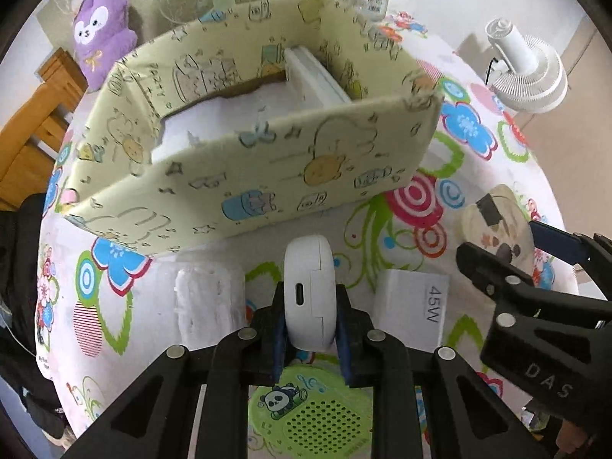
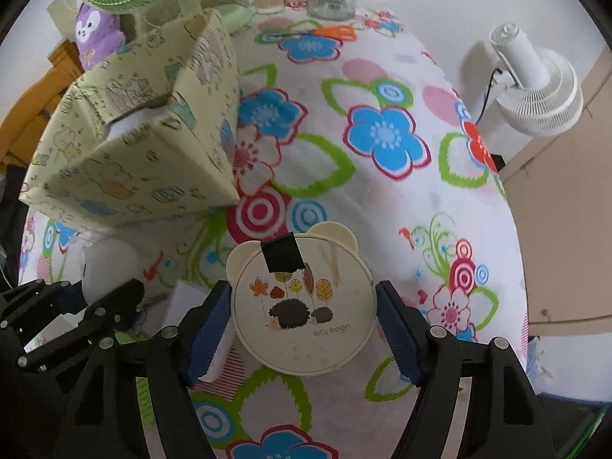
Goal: Organize rigid objects
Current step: 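Close the right tool on the bear-shaped coaster while the left tool lifts the earbud case, then carry the earbud case and coaster up over the fabric box with both tools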
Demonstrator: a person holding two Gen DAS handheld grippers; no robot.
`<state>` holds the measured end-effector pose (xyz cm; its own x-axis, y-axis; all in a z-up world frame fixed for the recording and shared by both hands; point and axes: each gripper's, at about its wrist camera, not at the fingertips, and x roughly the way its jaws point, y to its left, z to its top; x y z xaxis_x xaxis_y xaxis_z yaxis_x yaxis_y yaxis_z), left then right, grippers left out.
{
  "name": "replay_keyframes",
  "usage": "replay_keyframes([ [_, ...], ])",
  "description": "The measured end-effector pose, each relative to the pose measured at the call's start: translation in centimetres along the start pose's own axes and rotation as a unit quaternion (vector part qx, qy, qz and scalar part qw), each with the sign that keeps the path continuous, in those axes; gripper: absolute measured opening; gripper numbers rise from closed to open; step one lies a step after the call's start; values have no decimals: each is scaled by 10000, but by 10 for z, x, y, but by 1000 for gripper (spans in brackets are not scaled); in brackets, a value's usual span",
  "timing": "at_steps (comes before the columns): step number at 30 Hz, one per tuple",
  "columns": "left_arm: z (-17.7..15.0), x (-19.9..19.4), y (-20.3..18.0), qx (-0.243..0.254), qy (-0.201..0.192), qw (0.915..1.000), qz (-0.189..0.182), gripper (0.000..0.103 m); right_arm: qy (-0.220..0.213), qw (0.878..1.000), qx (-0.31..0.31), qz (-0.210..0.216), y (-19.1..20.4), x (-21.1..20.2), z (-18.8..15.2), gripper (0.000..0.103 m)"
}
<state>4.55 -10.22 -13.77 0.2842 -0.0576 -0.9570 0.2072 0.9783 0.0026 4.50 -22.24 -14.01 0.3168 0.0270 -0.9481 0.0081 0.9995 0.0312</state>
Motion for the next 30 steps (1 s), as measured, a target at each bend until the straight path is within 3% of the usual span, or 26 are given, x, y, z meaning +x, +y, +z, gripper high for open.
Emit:
replay_keyframes([
  [8, -11, -30, 10, -118, -187, 9997, 52, 20, -153, 9997, -147, 86, 12, -22, 3, 77],
  [30, -5, -85, 22, -188, -634, 9977, 122, 20, -575, 9970, -413, 305, 52, -81, 19, 77],
])
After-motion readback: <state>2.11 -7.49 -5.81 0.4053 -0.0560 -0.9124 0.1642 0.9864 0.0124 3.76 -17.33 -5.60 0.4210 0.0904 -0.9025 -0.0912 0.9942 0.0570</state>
